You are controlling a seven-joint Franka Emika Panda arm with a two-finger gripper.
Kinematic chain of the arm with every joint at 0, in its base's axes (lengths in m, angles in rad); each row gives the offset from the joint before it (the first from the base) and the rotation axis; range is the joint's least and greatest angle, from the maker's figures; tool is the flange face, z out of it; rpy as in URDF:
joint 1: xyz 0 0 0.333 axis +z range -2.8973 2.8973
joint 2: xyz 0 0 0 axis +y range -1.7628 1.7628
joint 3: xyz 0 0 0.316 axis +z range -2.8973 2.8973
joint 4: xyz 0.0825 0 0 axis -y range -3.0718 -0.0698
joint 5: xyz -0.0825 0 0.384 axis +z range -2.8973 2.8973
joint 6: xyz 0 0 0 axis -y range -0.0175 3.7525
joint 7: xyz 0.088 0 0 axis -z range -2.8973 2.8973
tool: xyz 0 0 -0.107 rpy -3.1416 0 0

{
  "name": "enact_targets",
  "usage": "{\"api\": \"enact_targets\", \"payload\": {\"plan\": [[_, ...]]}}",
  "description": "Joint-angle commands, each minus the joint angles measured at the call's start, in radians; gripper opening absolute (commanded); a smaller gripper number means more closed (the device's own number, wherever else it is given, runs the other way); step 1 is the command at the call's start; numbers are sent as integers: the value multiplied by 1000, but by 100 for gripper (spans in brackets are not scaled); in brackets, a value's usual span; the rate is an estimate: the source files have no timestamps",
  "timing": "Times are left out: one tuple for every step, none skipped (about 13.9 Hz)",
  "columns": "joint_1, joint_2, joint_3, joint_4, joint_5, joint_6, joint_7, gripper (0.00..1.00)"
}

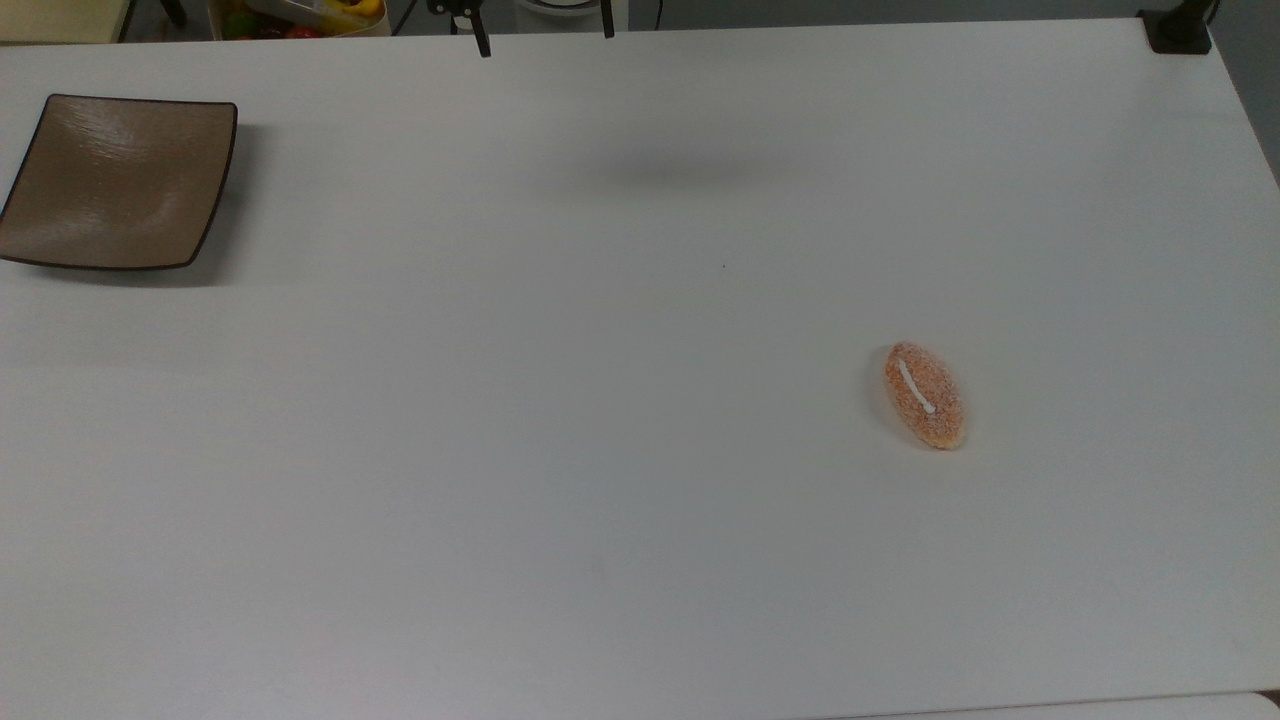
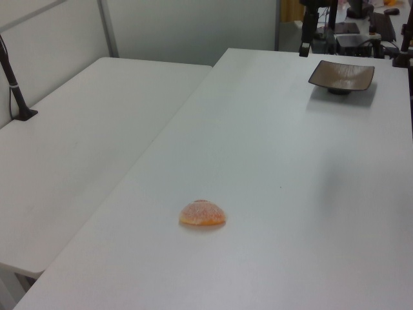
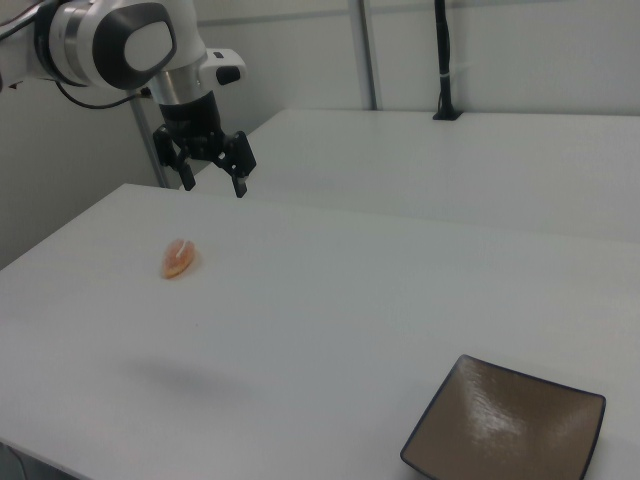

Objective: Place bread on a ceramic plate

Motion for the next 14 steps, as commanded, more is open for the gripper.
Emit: {"api": "enact_targets", "payload": {"plan": [[8, -12, -5, -16, 8, -7, 20, 100], [7, -12, -5, -16, 8, -5, 20, 100], [7, -11, -5, -16, 8, -4, 20, 100], [7, -11, -6, -16, 8, -4, 20, 100], [7, -11, -5, -16, 8, -4, 20, 100], [7, -11, -5, -16, 7, -5, 15, 100], [7, -12, -5, -16, 7, -10, 12, 100], [7, -12, -5, -18, 8, -10, 12, 100], [6, -12, -5, -18, 7, -8, 12, 100], [6, -11, -5, -16, 7, -7, 12, 100], [6, -12, -5, -16, 7, -7, 9, 100], [6, -12, -5, -18, 7, -10, 3, 100], [7, -11, -5, -16, 7, -10, 0, 100], [12, -8, -5, -16, 8, -10, 1, 100]]}}
